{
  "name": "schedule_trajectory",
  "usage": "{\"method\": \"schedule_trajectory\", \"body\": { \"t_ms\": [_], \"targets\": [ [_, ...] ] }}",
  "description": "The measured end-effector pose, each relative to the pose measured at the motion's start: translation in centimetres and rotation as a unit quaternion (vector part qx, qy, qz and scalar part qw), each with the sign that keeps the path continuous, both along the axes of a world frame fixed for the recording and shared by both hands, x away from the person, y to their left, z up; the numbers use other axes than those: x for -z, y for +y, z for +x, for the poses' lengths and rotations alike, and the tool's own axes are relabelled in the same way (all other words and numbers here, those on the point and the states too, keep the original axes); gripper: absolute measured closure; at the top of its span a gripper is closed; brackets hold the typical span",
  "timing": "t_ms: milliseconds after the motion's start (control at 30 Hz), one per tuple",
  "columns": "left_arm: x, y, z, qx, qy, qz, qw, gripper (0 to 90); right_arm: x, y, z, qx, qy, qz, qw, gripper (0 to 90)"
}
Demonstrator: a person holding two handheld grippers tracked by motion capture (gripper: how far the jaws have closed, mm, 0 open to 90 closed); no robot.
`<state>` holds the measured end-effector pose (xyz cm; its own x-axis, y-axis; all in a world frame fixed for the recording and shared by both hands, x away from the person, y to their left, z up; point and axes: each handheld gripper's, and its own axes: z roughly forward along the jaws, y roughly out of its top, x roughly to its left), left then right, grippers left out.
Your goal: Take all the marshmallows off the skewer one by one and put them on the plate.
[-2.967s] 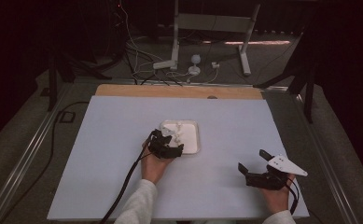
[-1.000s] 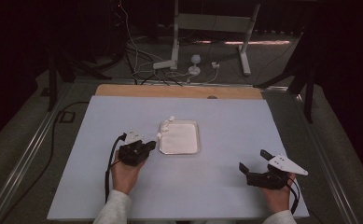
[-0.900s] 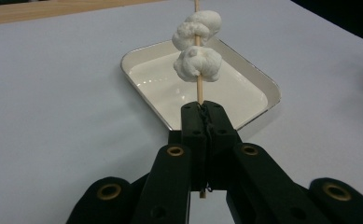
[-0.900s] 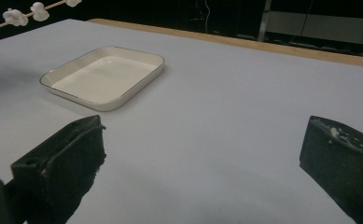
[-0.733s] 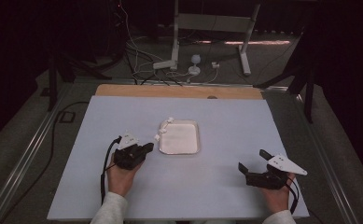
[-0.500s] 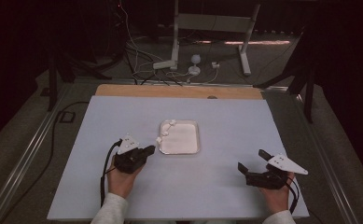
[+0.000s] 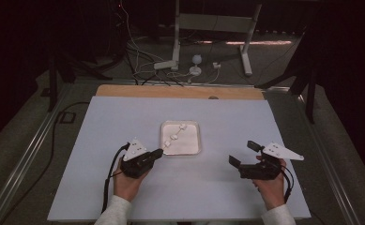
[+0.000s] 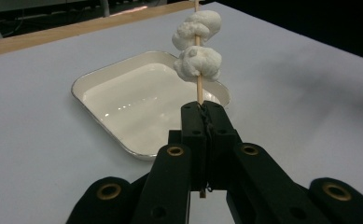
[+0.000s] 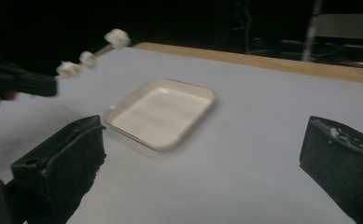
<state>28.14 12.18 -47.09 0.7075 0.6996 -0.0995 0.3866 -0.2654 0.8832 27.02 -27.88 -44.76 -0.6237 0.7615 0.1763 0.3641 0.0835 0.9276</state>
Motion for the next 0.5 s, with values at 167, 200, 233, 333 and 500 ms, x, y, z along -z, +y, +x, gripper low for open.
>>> {"method": "schedule_trajectory", "body": {
  "t_ms": [167, 200, 233, 333, 500],
  "targets": [
    [0.1, -0.5, -0.3, 0.009, -0.009, 0.003, 0.9999, 89.7, -0.4, 2.6, 1.6, -0.035, 0.015, 0.015, 0.9992, 0.0],
    [0.1, -0.5, -0.3, 0.011, -0.011, 0.002, 0.9999, 89.7, -0.4, 2.6, 1.6, -0.035, 0.015, 0.015, 0.9992, 0.0],
    [0.1, -0.6, -0.4, 0.013, -0.013, 0.001, 0.9998, 89.7, -0.6, 3.1, 1.9, -0.041, 0.018, 0.017, 0.9989, 0.0],
    [0.1, -0.8, -0.5, 0.019, -0.018, 0.005, 0.9996, 89.7, -1.1, 4.6, 2.9, -0.055, 0.036, 0.021, 0.9976, 0.4],
    [0.2, -1.1, -0.7, 0.03, -0.026, 0.004, 0.9992, 89.7, -2.2, 6.7, 4.3, -0.071, 0.055, 0.023, 0.9957, 0.4]
  ]
}}
